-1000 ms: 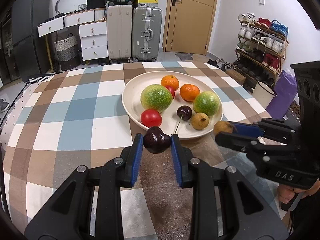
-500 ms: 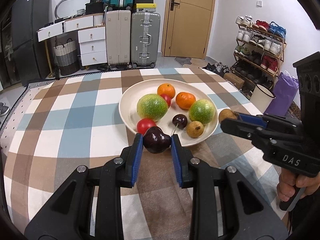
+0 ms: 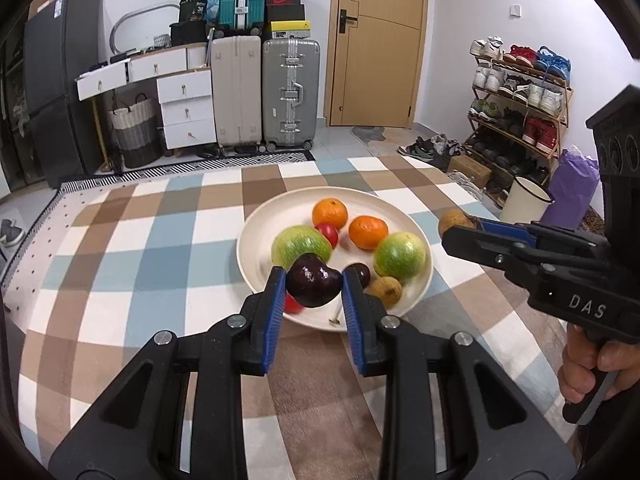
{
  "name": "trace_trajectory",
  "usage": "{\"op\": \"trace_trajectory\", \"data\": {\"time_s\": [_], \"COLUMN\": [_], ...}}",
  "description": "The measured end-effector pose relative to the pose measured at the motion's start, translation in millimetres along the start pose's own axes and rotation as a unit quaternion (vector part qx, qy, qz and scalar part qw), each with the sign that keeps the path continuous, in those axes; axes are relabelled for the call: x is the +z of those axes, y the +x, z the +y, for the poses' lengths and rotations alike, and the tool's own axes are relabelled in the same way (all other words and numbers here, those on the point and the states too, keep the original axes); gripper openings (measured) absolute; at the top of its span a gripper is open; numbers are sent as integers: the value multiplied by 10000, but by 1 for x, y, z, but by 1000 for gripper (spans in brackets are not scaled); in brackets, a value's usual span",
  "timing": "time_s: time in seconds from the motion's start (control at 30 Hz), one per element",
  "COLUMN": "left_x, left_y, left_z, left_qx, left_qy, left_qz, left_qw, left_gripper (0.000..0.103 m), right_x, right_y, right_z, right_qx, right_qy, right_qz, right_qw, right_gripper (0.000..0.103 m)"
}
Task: Organize fruits
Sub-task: 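Carry the cherry and brown pear over the plate with both tools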
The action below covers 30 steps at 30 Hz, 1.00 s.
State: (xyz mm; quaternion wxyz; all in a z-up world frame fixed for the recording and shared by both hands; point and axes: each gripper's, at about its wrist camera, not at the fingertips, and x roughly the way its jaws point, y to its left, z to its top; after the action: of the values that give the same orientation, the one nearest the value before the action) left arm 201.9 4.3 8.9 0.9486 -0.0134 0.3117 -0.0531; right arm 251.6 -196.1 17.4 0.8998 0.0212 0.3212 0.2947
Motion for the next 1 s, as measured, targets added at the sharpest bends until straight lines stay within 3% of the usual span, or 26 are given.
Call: {"op": "trace_trajectory", "data": {"time_s": [1.0], "left_x": [3], "left_y": [47], "left_z": [-3], "left_qx": [-159], "left_qy": [-6], "left_qz": [10], "left_qw": [9999], "left_gripper": [26], "right_x": [11], "right_y": [66], "right_z": [-3], "right_qx": [-294], "right_qy": [264], "right_qz": [223], "right_qw": [9990], "right_gripper": [27]}}
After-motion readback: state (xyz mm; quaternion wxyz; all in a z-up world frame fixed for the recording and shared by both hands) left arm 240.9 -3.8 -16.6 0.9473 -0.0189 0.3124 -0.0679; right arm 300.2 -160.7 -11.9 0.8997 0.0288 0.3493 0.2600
